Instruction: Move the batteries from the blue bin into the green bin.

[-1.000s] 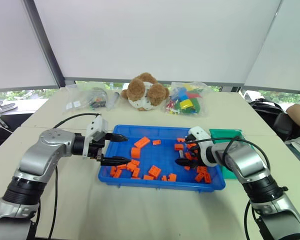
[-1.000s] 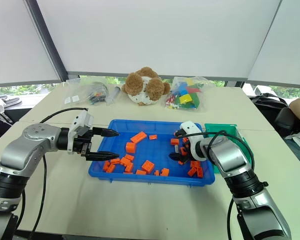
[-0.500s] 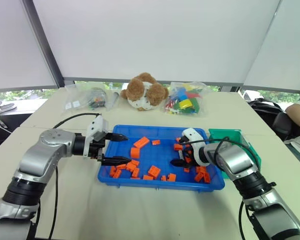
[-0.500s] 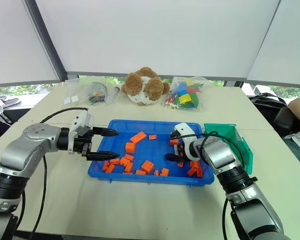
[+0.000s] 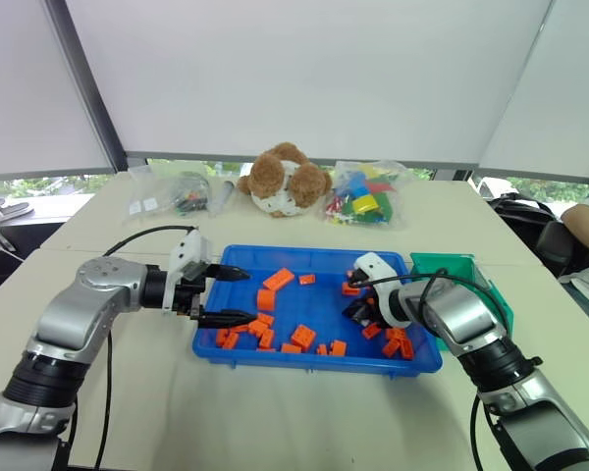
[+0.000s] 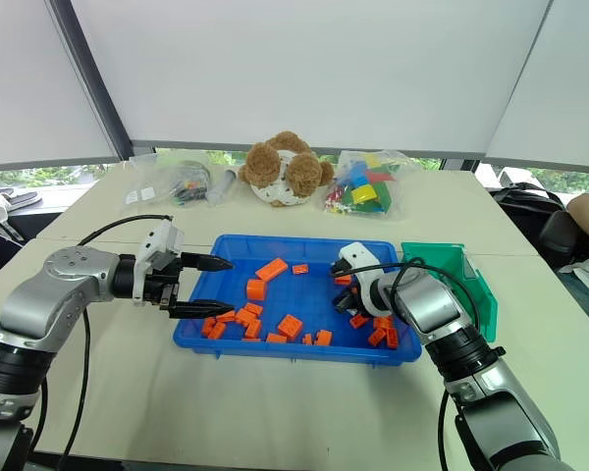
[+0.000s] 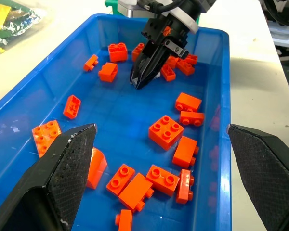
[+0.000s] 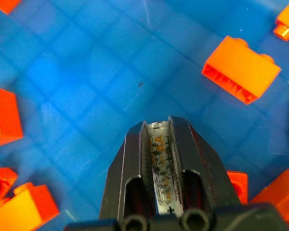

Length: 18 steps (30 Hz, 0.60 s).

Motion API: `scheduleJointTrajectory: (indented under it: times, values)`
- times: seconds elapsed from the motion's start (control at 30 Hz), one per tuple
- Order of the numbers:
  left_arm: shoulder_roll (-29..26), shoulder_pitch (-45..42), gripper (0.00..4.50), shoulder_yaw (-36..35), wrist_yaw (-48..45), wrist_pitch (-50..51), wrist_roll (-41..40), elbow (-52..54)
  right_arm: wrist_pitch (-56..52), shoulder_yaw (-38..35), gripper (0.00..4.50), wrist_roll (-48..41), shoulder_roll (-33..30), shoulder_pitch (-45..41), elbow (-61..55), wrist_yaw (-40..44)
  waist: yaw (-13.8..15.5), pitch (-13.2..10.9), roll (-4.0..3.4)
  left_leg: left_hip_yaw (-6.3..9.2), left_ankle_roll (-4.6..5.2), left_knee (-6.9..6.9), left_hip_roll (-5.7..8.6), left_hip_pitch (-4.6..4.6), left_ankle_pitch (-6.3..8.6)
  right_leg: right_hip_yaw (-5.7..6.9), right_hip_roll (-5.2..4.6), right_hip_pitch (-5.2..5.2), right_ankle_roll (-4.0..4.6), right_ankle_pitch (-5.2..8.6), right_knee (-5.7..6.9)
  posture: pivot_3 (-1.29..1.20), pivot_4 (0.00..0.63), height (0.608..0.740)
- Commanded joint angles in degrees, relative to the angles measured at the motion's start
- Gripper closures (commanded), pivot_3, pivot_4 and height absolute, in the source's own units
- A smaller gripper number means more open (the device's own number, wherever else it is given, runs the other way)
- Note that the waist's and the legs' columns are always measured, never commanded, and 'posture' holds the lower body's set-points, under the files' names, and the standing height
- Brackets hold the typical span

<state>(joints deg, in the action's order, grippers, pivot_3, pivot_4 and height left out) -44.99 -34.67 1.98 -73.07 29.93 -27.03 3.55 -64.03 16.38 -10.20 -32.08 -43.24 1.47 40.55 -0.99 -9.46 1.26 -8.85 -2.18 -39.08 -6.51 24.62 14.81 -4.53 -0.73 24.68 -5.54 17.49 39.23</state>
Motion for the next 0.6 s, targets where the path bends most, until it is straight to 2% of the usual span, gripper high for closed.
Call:
scheduleJointTrajectory:
  times: [0.03, 0.13, 0.27, 0.47, 0.6]
  values:
    - [-0.46, -1.18, 0.00, -1.07, -0.18, -0.43, -0.68, 1.09, -3.24, -4.09, 4.45, -1.66, 0.23, -2.44, -4.79, -1.33, 0.02, 0.00, 0.00, 0.00, 0.00, 0.00, 0.00, 0.00, 0.00, 0.00, 0.00, 0.00, 0.00, 0.00, 0.00, 0.00, 0.150, 0.727]
    - [-0.41, -1.43, 0.00, -0.89, -0.44, -0.60, -0.55, 0.77, -6.62, -9.94, 4.45, -3.39, -0.04, -5.72, -8.08, -3.10, 0.01, 0.00, 0.00, 0.00, 0.00, 0.00, 0.00, 0.00, 0.00, 0.00, 0.00, 0.01, 0.00, 0.00, 0.00, 0.00, 0.150, 0.727]
    - [-0.36, -1.65, 0.00, -0.78, -0.74, -0.76, -0.45, 0.40, -8.00, -17.66, 4.45, -2.84, -5.38, -9.76, -7.63, -5.63, 0.33, 0.00, 0.00, -0.01, 0.01, 0.01, 0.00, 0.02, 0.01, 0.00, -0.01, 0.04, 0.00, 0.00, 0.00, 0.00, 0.150, 0.727]
    - [0.08, -1.98, 0.00, -0.49, -1.05, -1.27, -0.23, -0.41, -4.37, -21.78, 4.45, -1.19, -16.29, -4.72, -3.79, -5.94, 0.21, 0.01, 0.03, -0.03, 0.18, 0.01, 0.02, 0.04, 0.11, 0.03, -0.07, -0.02, 0.01, 0.01, -0.14, 0.00, 0.150, 0.727]
    - [0.39, -2.44, 0.00, -0.28, -1.33, -1.68, -0.01, -1.30, -2.93, -24.51, 4.45, -2.29, -18.33, 0.42, -1.85, -5.61, -0.33, 0.01, 0.02, -0.03, 0.18, 0.07, 0.02, 0.02, 0.10, -0.02, -0.03, 0.02, 0.00, 0.00, -0.10, 0.00, 0.150, 0.727]
